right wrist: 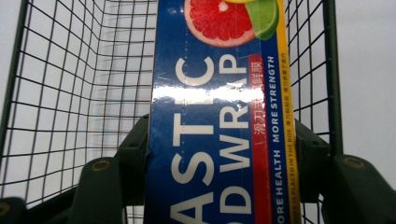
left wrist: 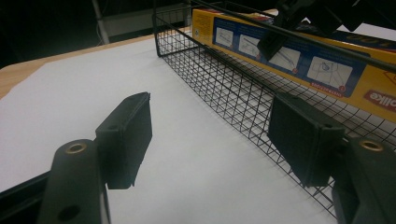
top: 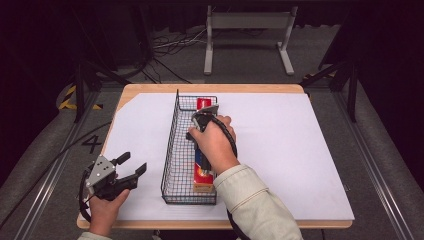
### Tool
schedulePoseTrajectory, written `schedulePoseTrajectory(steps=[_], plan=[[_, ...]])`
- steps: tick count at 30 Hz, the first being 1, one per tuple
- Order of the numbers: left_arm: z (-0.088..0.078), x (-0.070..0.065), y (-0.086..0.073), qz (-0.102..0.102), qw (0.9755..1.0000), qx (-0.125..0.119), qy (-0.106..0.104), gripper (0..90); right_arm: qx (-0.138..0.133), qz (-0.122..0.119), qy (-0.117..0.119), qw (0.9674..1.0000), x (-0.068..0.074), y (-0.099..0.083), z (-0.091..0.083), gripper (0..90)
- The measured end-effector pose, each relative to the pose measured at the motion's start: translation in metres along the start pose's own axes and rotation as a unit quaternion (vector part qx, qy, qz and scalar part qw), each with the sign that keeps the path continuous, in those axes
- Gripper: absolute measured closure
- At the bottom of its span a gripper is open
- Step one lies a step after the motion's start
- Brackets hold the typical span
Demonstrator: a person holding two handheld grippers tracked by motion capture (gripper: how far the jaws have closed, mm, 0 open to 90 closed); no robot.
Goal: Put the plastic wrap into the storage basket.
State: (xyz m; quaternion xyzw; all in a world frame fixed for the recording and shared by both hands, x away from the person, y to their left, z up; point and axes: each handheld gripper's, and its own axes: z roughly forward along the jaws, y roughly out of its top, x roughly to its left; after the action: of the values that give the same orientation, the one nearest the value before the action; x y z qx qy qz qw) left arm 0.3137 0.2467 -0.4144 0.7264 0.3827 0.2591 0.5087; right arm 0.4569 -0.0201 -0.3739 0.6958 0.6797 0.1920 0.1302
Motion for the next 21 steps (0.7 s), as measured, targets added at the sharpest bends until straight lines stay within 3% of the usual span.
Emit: schedulePoseTrajectory(steps=[13, 16, 21], plan=[[0.0, 0.0, 0.0, 0.001, 1.0, 0.0, 0.0, 30.9, 0.012, -0.009, -0.018, 0.9997, 0.008, -0.006, 0.009, 39.1], [-0.001, 0.0, 0.0, 0.0, 1.0, -0.002, 0.0, 30.9, 0.005, -0.02, -0.034, 0.9992, 0.011, -0.008, 0.009, 39.1], [-0.001, 0.0, 0.0, 0.001, 1.0, 0.001, 0.001, 30.9, 0.014, -0.017, -0.032, 0.9992, 0.012, -0.009, 0.011, 39.1]])
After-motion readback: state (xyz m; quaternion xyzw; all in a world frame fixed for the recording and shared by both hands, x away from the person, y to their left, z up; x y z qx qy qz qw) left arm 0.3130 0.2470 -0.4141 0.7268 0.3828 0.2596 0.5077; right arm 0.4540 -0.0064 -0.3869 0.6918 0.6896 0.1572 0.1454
